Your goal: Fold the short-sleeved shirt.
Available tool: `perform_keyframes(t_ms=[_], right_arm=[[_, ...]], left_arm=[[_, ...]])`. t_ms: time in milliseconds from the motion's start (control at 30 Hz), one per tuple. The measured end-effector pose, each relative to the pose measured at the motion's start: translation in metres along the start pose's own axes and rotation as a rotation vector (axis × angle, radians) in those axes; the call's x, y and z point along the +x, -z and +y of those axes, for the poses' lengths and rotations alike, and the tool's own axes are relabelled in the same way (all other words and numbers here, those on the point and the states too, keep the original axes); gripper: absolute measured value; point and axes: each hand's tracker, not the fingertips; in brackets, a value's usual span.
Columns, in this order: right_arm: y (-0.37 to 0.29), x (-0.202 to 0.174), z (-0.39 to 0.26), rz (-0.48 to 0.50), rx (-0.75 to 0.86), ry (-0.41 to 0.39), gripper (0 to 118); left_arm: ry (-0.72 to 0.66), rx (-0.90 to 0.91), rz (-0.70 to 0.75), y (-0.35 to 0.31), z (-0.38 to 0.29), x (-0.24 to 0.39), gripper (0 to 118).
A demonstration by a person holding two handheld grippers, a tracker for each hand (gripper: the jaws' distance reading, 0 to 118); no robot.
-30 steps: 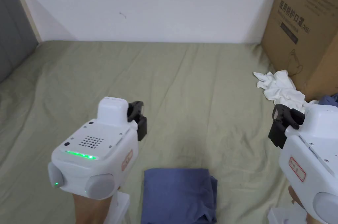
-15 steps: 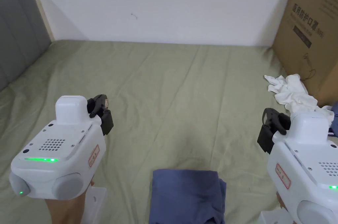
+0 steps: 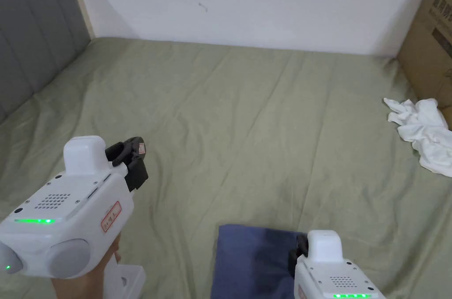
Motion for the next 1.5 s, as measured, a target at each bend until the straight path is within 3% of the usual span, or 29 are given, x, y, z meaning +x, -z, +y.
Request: perform_keyframes(t_ms=[200,300,367,400,467,500,567,667,733,1000,1067,1133,1200,1233,1267,1400,1500], right_arm=[[0.039,-0.001,-0.039,-0.036,-0.123,0.022,3],[0.04,-0.002,-0.05,-0.046,-0.06,0.053,3],[0.031,-0.008,-0.043,-0.054,-0.076,0.045,3],[0.03,-0.009,-0.041,-0.055,-0.078,0.031,3],[0.029,-0.007,-0.041,-0.049,-0.081,0.024,3],[0.031,-0.002,-0.041,-0.042,-0.084,0.029,3],[0.027,-0.001,-0.038,-0.028,-0.089,0.036,3],[0.023,0.004,-0.034,-0.006,-0.096,0.028,3],[0.02,0.007,-0.034,0.006,-0.095,0.024,3],[0.026,0.011,-0.042,0.022,-0.091,0.01,3],[0.027,0.011,-0.043,0.023,-0.089,0.013,3],[0.027,0.012,-0.044,0.024,-0.087,0.028,3],[0.028,0.013,-0.044,0.022,-0.088,0.036,3],[0.028,0.013,-0.044,0.023,-0.088,0.04,3],[0.028,0.014,-0.043,0.025,-0.089,0.044,3],[0.016,0.017,-0.027,0.04,-0.091,0.071,3],[-0.003,0.022,-0.003,0.062,0.013,0.095,3]], left_arm=[[-0.101,-0.151,-0.05,0.015,-0.027,-0.011,6],[-0.198,-0.233,-0.107,0.027,-0.047,-0.014,6],[-0.262,-0.305,-0.144,0.036,-0.06,-0.014,13],[-0.29,-0.349,-0.175,0.041,-0.068,-0.013,21],[-0.322,-0.438,-0.2,0.052,-0.082,-0.008,70],[-0.326,-0.489,-0.21,0.058,-0.089,-0.003,87],[-0.339,-0.56,-0.24,0.069,-0.103,0.004,90],[-0.389,-0.644,-0.284,0.084,-0.124,0.011,109],[-0.424,-0.741,-0.3,0.098,-0.136,0.014,113],[-0.333,-0.955,-0.386,0.129,-0.166,0.025,110],[-0.288,-0.959,-0.4,0.131,-0.167,0.032,96],[-0.248,-0.981,-0.404,0.132,-0.171,0.039,69],[-0.217,-0.98,-0.396,0.134,-0.174,0.043,62],[-0.212,-0.986,-0.401,0.134,-0.175,0.043,43],[-0.213,-0.988,-0.406,0.134,-0.174,0.043,36],[-0.206,-0.985,-0.413,0.133,-0.166,0.044,31],[-0.199,-0.962,-0.428,0.132,-0.151,0.039,30]])
